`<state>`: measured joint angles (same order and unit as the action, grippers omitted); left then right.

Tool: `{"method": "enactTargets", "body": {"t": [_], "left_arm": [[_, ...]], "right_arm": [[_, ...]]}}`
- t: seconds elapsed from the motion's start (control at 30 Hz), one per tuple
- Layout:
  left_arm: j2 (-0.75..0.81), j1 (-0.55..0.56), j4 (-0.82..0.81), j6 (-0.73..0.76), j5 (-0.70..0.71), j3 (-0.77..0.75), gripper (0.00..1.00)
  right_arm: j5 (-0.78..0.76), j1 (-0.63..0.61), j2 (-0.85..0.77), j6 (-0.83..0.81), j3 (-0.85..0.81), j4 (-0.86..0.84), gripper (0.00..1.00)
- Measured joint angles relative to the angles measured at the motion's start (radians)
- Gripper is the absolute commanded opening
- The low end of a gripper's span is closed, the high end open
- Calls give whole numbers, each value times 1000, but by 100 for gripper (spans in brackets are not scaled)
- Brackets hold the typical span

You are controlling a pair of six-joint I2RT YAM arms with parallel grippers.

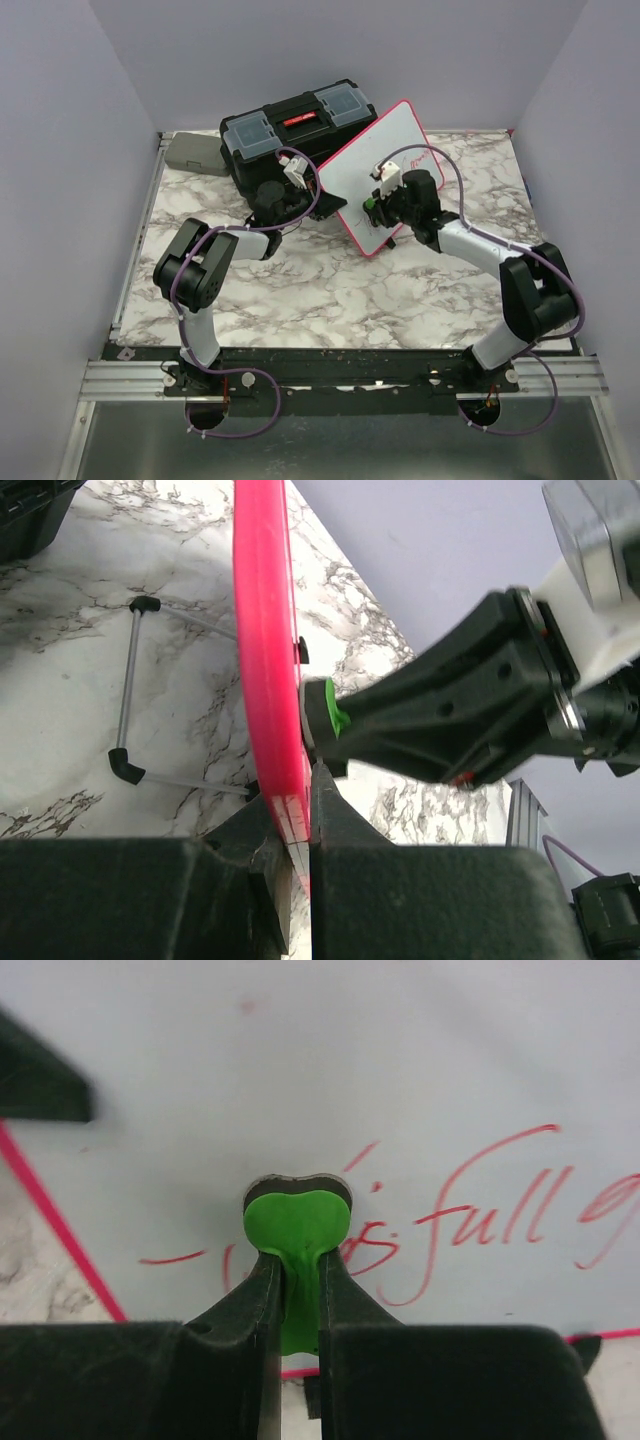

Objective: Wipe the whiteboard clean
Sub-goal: Erase the whiteboard at the whiteboard stand.

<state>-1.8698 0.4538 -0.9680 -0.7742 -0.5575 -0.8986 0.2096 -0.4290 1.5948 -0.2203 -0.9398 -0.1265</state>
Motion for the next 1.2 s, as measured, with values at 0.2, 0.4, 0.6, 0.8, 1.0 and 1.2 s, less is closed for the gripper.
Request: {"method": "enactTargets", "body": {"t": [0.2, 0.4, 0.6, 0.8, 1.0, 1.2], "left_arm": [[3, 0, 5, 0, 5, 2, 0], [4, 0, 5, 1, 3, 2, 0], [4, 0, 6, 1, 3, 2, 0], [5, 0, 8, 1, 3, 2, 0], [5, 0, 9, 3, 3, 2, 0], [6, 1, 8, 4, 3, 2, 0]], "right_arm": [[-96, 39, 41, 64, -64, -6, 1], [-142, 58, 55, 87, -84, 2, 1], [-83, 60, 58, 51, -99, 33, 1], [50, 51, 45, -14, -96, 69, 1], [48, 11, 32, 5, -92, 66, 1], [-63, 61, 60, 90, -138, 66, 1]]}}
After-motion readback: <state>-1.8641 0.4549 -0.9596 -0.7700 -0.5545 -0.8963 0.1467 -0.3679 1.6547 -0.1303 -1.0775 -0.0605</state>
